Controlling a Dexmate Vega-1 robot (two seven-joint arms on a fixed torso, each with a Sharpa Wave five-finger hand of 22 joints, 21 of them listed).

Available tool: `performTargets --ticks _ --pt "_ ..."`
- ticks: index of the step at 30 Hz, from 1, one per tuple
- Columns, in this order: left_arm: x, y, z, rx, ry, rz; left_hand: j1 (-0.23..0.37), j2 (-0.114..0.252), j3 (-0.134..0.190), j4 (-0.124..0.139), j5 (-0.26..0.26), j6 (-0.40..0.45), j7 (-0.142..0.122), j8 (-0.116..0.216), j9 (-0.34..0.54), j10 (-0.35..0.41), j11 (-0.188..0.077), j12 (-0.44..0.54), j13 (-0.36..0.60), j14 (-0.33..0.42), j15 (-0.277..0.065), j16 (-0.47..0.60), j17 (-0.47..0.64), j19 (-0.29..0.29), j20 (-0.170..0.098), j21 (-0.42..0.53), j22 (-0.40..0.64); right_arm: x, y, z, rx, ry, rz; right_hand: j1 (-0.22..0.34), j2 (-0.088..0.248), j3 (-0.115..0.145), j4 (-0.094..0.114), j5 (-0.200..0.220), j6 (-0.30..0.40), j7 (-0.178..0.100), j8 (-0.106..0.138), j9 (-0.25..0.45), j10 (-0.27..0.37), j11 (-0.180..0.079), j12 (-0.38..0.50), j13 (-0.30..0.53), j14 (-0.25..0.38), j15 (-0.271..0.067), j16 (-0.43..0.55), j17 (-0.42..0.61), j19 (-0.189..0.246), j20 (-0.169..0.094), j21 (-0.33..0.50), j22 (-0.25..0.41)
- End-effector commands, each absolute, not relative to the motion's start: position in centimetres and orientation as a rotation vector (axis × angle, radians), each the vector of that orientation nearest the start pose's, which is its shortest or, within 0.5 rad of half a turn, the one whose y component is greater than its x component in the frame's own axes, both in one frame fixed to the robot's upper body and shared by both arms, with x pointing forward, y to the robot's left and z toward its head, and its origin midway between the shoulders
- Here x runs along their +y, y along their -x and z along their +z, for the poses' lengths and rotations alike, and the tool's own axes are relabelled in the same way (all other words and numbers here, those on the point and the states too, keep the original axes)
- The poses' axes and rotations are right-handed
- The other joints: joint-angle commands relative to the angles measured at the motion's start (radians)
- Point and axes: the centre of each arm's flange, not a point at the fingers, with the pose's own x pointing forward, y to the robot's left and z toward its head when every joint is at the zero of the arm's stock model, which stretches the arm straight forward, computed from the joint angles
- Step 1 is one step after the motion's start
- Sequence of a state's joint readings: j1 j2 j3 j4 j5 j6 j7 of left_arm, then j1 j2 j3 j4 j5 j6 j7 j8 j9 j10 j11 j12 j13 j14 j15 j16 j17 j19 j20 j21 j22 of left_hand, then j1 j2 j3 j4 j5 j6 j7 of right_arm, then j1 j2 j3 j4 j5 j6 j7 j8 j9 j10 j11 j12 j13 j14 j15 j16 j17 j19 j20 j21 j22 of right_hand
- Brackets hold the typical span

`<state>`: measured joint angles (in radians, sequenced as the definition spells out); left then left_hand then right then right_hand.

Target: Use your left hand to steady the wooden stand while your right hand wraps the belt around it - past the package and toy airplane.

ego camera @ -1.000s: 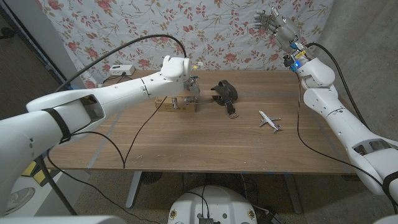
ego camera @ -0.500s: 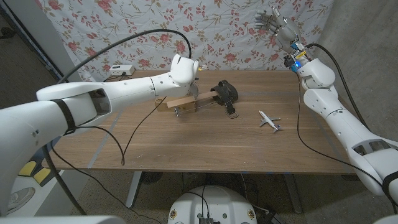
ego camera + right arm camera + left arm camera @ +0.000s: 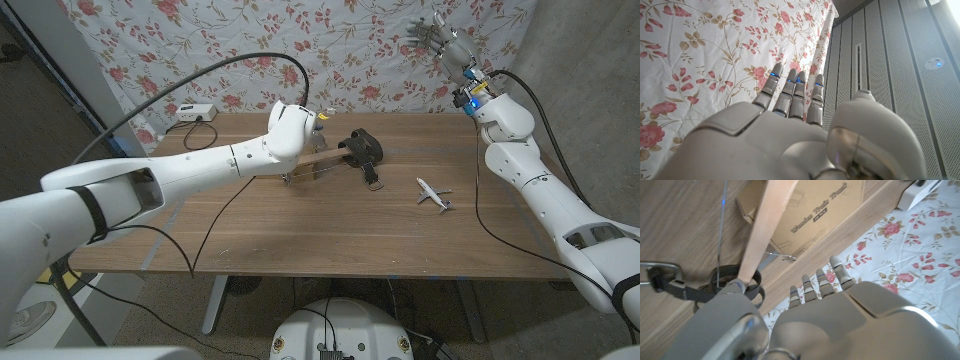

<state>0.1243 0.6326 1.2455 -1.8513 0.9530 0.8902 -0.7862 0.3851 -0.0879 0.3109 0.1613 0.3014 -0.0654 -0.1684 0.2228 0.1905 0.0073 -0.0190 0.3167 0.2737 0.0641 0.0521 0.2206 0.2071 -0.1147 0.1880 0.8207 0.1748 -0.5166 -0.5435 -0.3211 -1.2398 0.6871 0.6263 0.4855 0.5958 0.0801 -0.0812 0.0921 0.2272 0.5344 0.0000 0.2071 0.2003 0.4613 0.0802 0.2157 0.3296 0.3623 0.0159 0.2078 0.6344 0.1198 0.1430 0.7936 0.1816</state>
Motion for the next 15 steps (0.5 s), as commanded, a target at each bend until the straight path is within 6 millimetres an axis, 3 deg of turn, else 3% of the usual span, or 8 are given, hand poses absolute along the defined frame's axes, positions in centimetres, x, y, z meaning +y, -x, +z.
performTargets --ticks 1,15 --pt "15.1 -53.5 15.3 -0.742 -1.294 0.141 -0.014 -0.003 -0.011 -0.001 -0.006 -0.008 -0.017 -0.008 0.000 -0.014 -0.003 -0.011 -0.001 -0.014 0.003 -0.003 0.001 -0.010 0.008 -0.009 0.002 -28.0 -57.1 19.2 -1.204 0.221 0.513 0.001 0.005 0.000 -0.003 0.007 0.005 0.004 0.004 0.001 -0.007 0.000 0.002 0.002 -0.003 0.004 0.007 0.000 0.003 0.006 -0.003 0.001" --pt "19.9 -53.1 15.5 -0.875 -0.861 -0.023 -0.046 -0.005 -0.033 -0.009 -0.016 0.011 -0.016 -0.014 -0.003 -0.035 0.015 -0.033 -0.016 -0.049 0.036 -0.015 -0.003 -0.051 0.016 -0.049 0.002 -26.4 -59.0 17.7 -1.051 0.242 0.588 -0.031 0.002 -0.012 0.006 0.000 -0.029 -0.001 -0.011 0.001 -0.040 0.012 -0.010 -0.001 -0.027 0.018 0.000 -0.016 -0.011 0.003 -0.019 0.001"
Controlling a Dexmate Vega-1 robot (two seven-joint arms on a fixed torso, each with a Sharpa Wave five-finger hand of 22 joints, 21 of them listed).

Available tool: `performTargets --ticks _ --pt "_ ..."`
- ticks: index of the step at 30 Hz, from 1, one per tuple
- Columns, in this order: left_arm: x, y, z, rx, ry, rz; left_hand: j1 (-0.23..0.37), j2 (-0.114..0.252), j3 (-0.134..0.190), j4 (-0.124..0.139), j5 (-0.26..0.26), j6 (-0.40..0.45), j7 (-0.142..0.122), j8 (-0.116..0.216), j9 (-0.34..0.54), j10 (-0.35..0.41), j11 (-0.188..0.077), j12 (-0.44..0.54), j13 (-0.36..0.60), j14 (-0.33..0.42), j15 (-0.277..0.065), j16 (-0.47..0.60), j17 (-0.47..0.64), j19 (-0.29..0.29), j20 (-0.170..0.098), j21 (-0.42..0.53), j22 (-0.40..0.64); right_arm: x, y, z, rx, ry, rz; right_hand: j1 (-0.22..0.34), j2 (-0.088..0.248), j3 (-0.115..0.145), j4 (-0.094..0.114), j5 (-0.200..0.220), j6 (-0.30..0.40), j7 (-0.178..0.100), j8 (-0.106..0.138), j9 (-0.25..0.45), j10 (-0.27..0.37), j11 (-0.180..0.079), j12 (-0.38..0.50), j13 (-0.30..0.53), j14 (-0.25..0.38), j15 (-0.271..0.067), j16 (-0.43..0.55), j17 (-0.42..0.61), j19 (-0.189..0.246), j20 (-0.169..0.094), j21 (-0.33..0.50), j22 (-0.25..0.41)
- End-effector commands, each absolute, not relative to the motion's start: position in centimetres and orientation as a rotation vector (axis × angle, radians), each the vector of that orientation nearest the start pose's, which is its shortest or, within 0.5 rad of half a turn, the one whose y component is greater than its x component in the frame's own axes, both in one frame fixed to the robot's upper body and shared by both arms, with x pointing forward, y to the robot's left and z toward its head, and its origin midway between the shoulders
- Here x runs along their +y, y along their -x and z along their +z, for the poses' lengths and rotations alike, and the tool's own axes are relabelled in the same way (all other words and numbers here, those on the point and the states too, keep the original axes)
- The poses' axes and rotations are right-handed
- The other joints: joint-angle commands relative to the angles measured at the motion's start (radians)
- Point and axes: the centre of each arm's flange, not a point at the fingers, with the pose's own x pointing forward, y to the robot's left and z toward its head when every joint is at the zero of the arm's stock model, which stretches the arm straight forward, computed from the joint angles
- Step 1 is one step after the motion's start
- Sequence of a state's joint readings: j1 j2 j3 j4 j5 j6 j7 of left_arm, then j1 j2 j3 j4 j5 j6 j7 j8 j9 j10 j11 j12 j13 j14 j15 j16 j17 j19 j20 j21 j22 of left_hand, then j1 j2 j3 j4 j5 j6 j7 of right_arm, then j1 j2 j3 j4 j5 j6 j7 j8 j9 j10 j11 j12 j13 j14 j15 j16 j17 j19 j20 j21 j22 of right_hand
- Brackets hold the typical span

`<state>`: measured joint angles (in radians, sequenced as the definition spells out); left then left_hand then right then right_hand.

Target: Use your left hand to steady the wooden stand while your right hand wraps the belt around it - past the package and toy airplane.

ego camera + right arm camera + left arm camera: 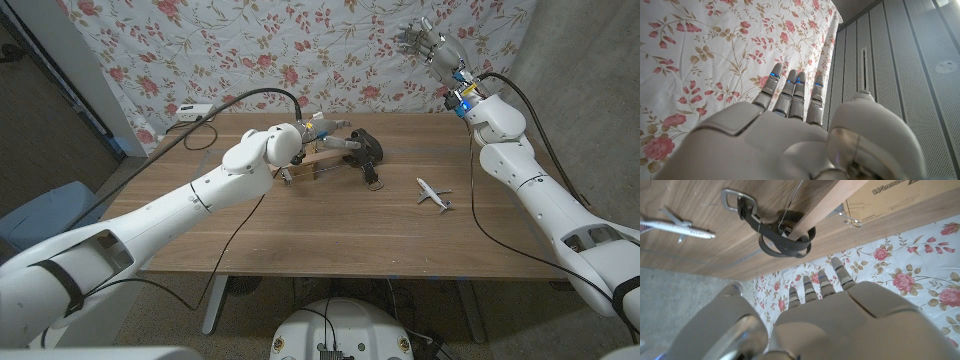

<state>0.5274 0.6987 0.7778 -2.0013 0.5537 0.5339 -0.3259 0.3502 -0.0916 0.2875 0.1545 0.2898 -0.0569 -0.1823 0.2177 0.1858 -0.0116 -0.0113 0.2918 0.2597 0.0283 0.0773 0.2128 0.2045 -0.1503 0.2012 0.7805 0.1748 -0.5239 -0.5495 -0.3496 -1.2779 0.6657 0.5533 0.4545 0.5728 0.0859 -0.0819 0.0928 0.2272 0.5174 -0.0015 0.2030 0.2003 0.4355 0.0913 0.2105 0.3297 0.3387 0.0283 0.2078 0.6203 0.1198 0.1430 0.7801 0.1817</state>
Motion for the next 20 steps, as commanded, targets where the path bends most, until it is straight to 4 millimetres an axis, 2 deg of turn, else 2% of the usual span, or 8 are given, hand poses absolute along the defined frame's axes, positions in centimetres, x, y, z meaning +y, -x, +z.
performTargets --ticks 1,5,8,10,11,16,18,20 --pt "20.3 -53.1 15.5 -0.878 -0.836 -0.043 -0.011 -0.001 -0.010 -0.002 -0.004 0.003 -0.002 -0.009 0.001 -0.016 0.007 -0.008 -0.002 -0.014 0.013 -0.007 -0.001 -0.016 0.003 -0.009 0.002 -26.2 -59.0 17.6 -1.043 0.239 0.587 -0.011 -0.004 -0.012 0.007 0.000 -0.016 -0.002 -0.008 0.001 -0.016 0.002 -0.005 -0.002 -0.006 0.007 -0.001 -0.003 -0.010 0.002 -0.006 0.001" --pt "21.5 -53.3 15.4 -0.894 -0.742 -0.104 -0.016 -0.002 -0.014 -0.003 -0.006 0.003 -0.003 -0.011 0.001 -0.018 0.010 -0.011 -0.005 -0.023 0.018 -0.010 -0.002 -0.022 0.007 -0.016 0.002 -26.0 -59.4 17.1 -1.018 0.230 0.568 -0.037 -0.008 -0.023 0.016 -0.003 -0.033 -0.009 -0.012 0.001 -0.045 0.003 -0.014 -0.005 -0.023 0.007 -0.006 -0.013 -0.017 -0.001 -0.017 -0.001" --pt "22.1 -53.5 15.3 -0.910 -0.673 -0.145 -0.026 -0.003 -0.021 -0.005 -0.009 -0.003 -0.006 -0.017 -0.001 -0.029 0.006 -0.020 -0.011 -0.039 0.025 -0.014 -0.003 -0.036 0.009 -0.030 0.002 -26.3 -59.4 16.9 -1.008 0.235 0.530 -0.058 -0.017 -0.035 0.019 -0.004 -0.054 -0.022 -0.014 0.000 -0.095 -0.011 -0.025 -0.014 -0.080 0.006 -0.022 -0.039 -0.035 0.000 -0.039 -0.003" --pt "22.4 -53.6 15.2 -0.920 -0.631 -0.175 -0.029 -0.003 -0.023 -0.005 -0.010 -0.007 -0.006 -0.020 -0.002 -0.031 0.008 -0.023 -0.014 -0.048 0.030 -0.017 -0.004 -0.041 0.009 -0.036 0.002 -26.7 -59.2 16.8 -1.005 0.244 0.489 -0.064 -0.019 -0.039 0.013 -0.001 -0.067 -0.030 -0.012 -0.002 -0.140 -0.025 -0.027 -0.029 -0.145 0.007 -0.031 -0.076 -0.088 0.005 -0.080 -0.006" --pt "22.6 -53.6 15.1 -0.922 -0.608 -0.191 -0.030 -0.003 -0.024 -0.006 -0.010 -0.008 -0.006 -0.021 -0.002 -0.032 0.008 -0.024 -0.014 -0.049 0.032 -0.017 -0.004 -0.043 0.009 -0.037 0.002 -27.0 -59.1 16.8 -1.003 0.248 0.467 -0.071 -0.023 -0.045 0.011 0.002 -0.074 -0.040 -0.012 -0.004 -0.162 -0.035 -0.026 -0.042 -0.186 -0.005 -0.032 -0.104 -0.137 0.011 -0.115 -0.008" --pt "23.1 -53.5 14.8 -0.949 -0.500 -0.261 -0.040 0.001 -0.031 -0.006 -0.012 -0.009 -0.004 -0.024 -0.004 -0.039 0.014 -0.032 -0.022 -0.077 0.052 -0.023 -0.007 -0.066 0.009 -0.057 0.002 -28.4 -58.0 15.9 -0.983 0.240 0.318 -0.085 -0.020 -0.053 0.002 0.017 -0.046 -0.048 -0.004 -0.008 -0.167 -0.028 -0.011 -0.084 -0.326 -0.041 -0.031 -0.207 -0.341 0.013 -0.261 -0.011" --pt "23.2 -53.5 14.7 -0.954 -0.491 -0.261 -0.042 0.002 -0.032 -0.006 -0.012 -0.009 -0.003 -0.024 -0.004 -0.041 0.015 -0.034 -0.023 -0.079 0.054 -0.023 -0.007 -0.069 0.008 -0.060 0.002 -28.5 -58.0 15.5 -0.984 0.222 0.294 -0.086 -0.018 -0.054 0.001 0.020 -0.043 -0.045 -0.003 -0.008 -0.165 -0.029 -0.010 -0.089 -0.346 -0.051 -0.033 -0.221 -0.359 0.016 -0.276 -0.012" --pt "23.4 -53.8 14.6 -0.954 -0.467 -0.259 -0.044 0.003 -0.033 -0.006 -0.012 -0.015 -0.003 -0.027 -0.004 -0.045 0.013 -0.037 -0.025 -0.080 0.054 -0.022 -0.008 -0.068 0.007 -0.062 0.002 -28.5 -58.1 15.3 -0.987 0.207 0.289 -0.087 -0.017 -0.054 0.000 0.021 -0.039 -0.042 -0.003 -0.008 -0.160 -0.027 -0.008 -0.091 -0.349 -0.053 -0.030 -0.230 -0.344 0.022 -0.276 -0.011"
